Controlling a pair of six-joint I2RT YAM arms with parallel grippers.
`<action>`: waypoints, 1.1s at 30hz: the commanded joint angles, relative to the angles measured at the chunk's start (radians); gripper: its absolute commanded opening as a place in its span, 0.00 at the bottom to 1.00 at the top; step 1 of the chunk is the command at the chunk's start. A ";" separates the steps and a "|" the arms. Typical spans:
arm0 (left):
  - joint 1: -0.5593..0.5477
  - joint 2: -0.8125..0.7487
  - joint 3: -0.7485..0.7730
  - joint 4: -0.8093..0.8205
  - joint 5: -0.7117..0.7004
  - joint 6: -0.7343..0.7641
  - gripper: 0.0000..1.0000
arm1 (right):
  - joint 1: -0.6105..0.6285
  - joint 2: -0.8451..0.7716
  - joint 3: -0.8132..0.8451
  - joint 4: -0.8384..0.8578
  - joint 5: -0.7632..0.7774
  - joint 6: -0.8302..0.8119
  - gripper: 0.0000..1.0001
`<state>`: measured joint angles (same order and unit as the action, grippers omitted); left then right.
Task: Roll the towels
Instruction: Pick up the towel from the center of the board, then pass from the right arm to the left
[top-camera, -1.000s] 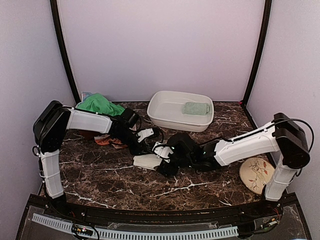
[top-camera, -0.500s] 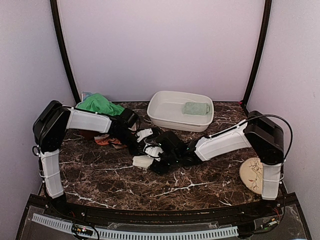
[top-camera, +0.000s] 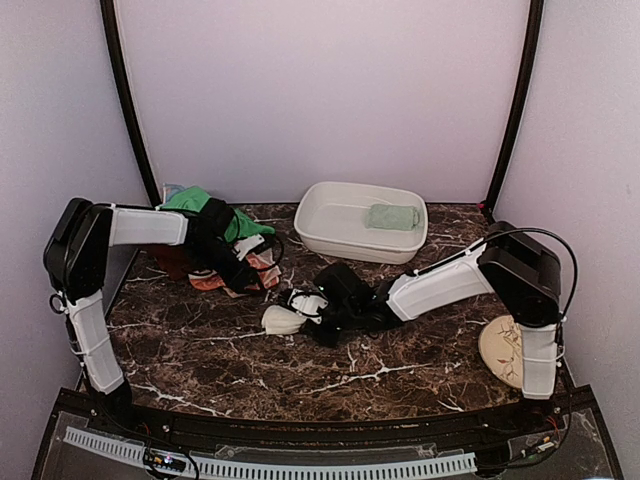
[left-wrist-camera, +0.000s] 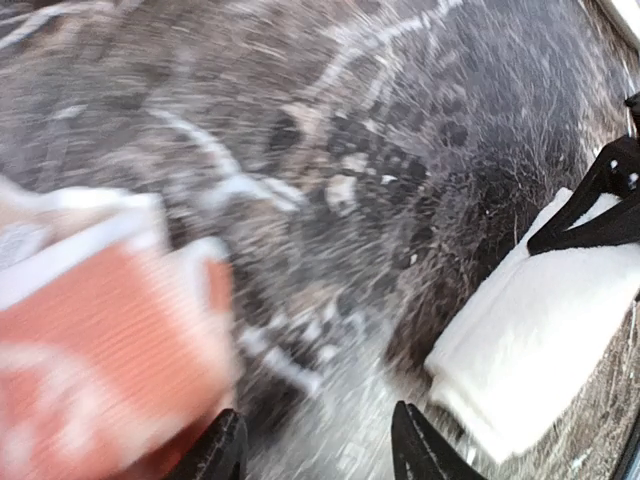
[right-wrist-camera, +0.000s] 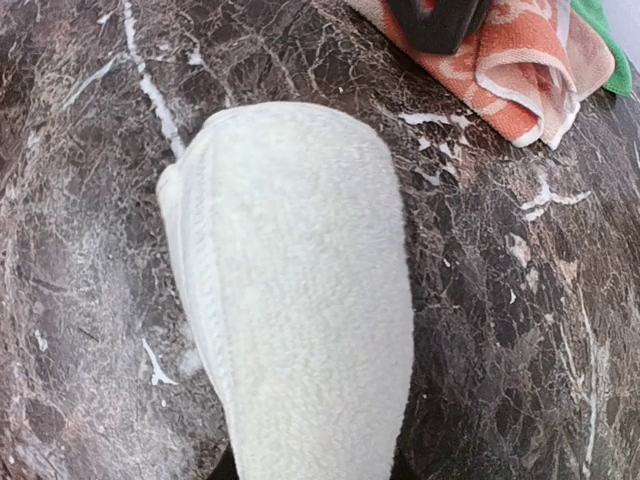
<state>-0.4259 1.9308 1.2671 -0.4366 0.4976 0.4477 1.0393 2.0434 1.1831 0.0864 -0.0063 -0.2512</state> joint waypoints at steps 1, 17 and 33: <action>0.052 -0.162 0.013 -0.090 0.026 -0.010 0.54 | -0.020 0.007 -0.017 -0.089 0.039 0.002 0.01; -0.085 -0.495 -0.085 -0.187 0.086 0.407 0.69 | -0.036 -0.231 0.079 -0.127 0.059 0.012 0.00; -0.117 -0.520 -0.015 -0.226 0.068 0.452 0.99 | 0.029 -0.274 0.205 -0.219 -0.039 0.035 0.00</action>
<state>-0.5411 1.4563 1.2522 -0.5919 0.5491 0.8631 1.0534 1.8126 1.3537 -0.1387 -0.0074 -0.2451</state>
